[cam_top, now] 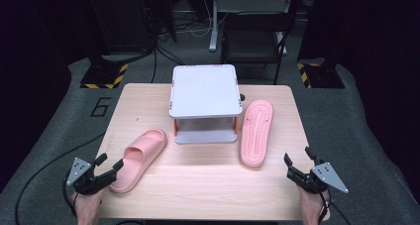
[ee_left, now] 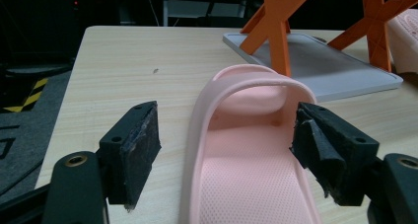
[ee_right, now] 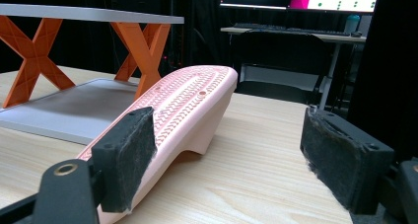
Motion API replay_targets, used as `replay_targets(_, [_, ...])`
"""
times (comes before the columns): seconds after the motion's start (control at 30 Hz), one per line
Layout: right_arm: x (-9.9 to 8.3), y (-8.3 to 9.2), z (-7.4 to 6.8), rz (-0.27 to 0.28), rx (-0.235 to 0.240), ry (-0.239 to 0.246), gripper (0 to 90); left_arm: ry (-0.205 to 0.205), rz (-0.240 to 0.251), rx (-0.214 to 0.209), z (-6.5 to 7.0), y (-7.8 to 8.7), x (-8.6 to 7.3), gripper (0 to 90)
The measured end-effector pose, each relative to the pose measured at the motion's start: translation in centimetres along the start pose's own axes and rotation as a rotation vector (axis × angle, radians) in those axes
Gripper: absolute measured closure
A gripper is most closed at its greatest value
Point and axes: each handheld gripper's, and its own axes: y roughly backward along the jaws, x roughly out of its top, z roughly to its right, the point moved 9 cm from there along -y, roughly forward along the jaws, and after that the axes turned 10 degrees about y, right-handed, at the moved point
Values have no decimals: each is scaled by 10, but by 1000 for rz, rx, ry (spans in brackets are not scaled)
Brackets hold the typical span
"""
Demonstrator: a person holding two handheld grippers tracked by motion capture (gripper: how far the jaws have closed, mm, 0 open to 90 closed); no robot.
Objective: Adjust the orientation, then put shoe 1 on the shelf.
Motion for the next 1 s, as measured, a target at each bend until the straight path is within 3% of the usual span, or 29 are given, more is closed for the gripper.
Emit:
replay_targets(0.37, [-4,-3,0,-12,-7,-25,207,-34,-34,1,5,-3,-7,254])
replay_targets(0.5, [6,-9,0,17,-6,6,207,-50,-36,-11,6,-1,-4,255])
replay_targets(0.57, [5,-8,-3,10,-9,13,207,-38,-28,-14,8,2,-3,257])
replay_targets(0.67, [4,-8,-6,8,7,27,209,-56,-45,-25,10,1,-5,269])
replay_targets(0.9, [4,-9,-5,10,7,11,209,-67,-88,-50,11,-14,-5,273])
replay_targets(1.0, [5,-11,-4,10,9,0,209,-77,-110,-39,8,-21,-6,276])
